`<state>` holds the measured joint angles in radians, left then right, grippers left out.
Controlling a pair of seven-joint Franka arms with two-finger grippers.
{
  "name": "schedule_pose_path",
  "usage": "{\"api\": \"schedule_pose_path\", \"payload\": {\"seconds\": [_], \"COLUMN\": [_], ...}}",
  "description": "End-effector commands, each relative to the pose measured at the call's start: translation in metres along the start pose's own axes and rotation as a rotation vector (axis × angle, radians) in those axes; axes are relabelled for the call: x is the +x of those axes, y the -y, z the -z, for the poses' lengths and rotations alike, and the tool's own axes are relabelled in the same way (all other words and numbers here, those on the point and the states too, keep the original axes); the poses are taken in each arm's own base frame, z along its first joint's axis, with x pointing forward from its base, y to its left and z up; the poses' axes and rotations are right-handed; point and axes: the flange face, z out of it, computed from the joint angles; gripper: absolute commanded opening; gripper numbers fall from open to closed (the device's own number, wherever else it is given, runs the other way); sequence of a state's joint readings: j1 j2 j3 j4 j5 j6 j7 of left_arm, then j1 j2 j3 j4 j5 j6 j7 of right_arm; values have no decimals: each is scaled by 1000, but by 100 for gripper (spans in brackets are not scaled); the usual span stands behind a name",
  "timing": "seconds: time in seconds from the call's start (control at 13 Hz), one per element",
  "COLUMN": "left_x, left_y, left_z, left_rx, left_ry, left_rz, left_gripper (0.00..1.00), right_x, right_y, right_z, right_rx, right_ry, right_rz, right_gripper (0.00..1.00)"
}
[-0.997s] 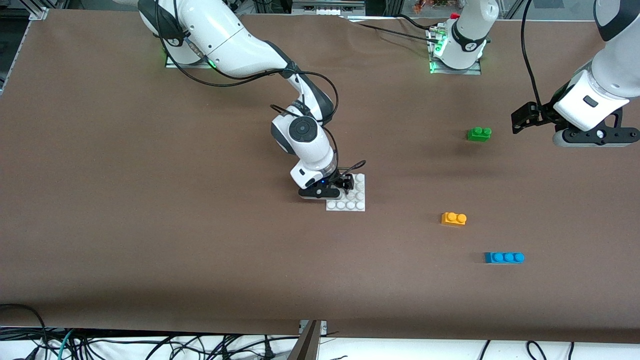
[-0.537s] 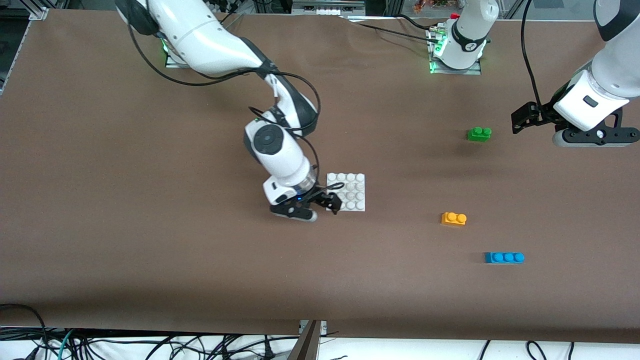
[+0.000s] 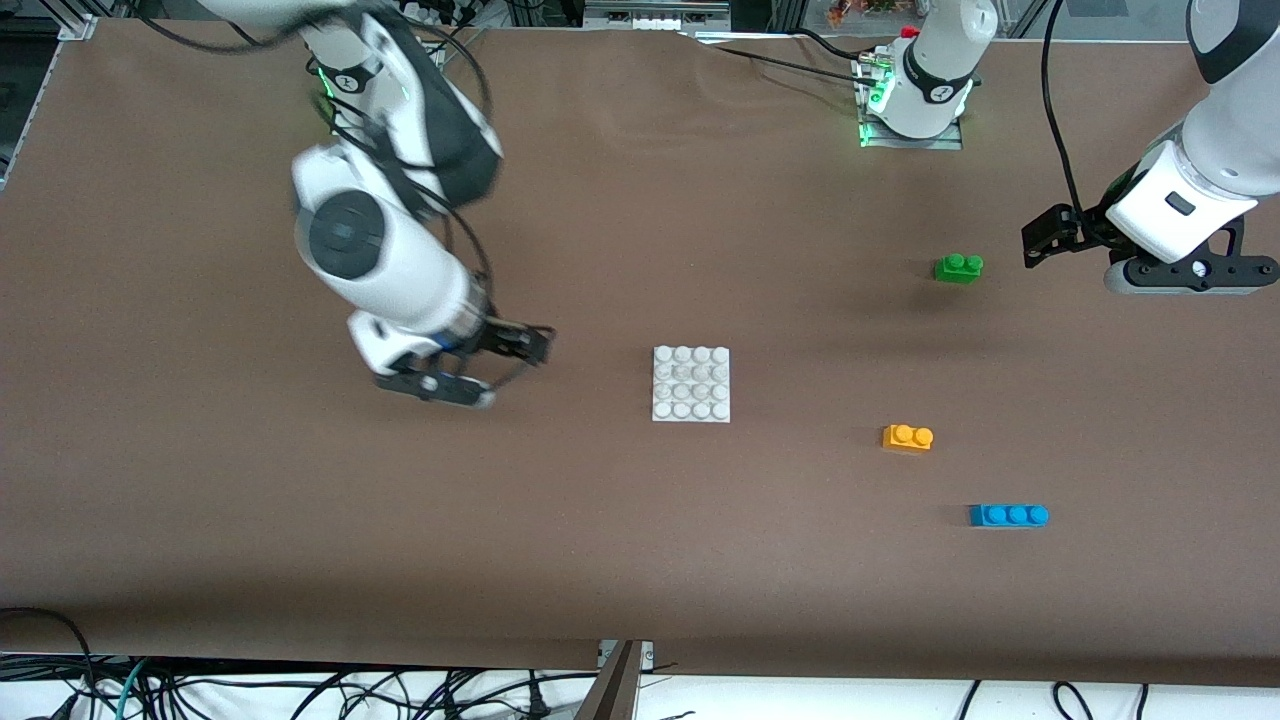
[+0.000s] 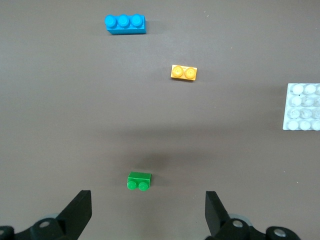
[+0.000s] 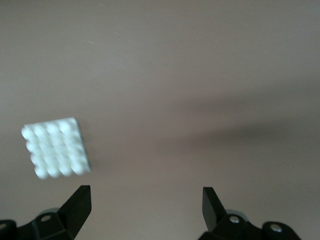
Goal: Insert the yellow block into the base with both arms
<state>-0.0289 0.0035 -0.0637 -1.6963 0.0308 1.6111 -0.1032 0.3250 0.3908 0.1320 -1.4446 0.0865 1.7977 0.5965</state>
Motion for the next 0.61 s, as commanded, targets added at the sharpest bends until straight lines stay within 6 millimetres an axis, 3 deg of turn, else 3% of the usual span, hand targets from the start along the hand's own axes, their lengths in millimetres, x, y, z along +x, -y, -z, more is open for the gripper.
{"api": "schedule_pose_path", "payload": {"seconds": [0.0,0.08,0.23,0.46,0.54], "left_x": [4,4,4,4,4], "left_y": [3,2,2,2,2], "left_z": [2,2,2,2,2], "left_rx": [5,5,5,5,4], "left_ry": [2,1,1,1,2], "left_rz": [-18,-20,-20,-15,-14], "left_gripper": [100,100,100,100,100], "right_x": [-38,-42,-55,-77,-76], "right_y": [-87,-121,-168,-203,-220], "right_z": [66,89,125,153,159], "right_rx": [-24,-35,-47,-78,-79], "right_ry": [52,74,72,18,7], "right_rz": [71,93,164,205,180], "right_gripper": [98,98,98,99,99]}}
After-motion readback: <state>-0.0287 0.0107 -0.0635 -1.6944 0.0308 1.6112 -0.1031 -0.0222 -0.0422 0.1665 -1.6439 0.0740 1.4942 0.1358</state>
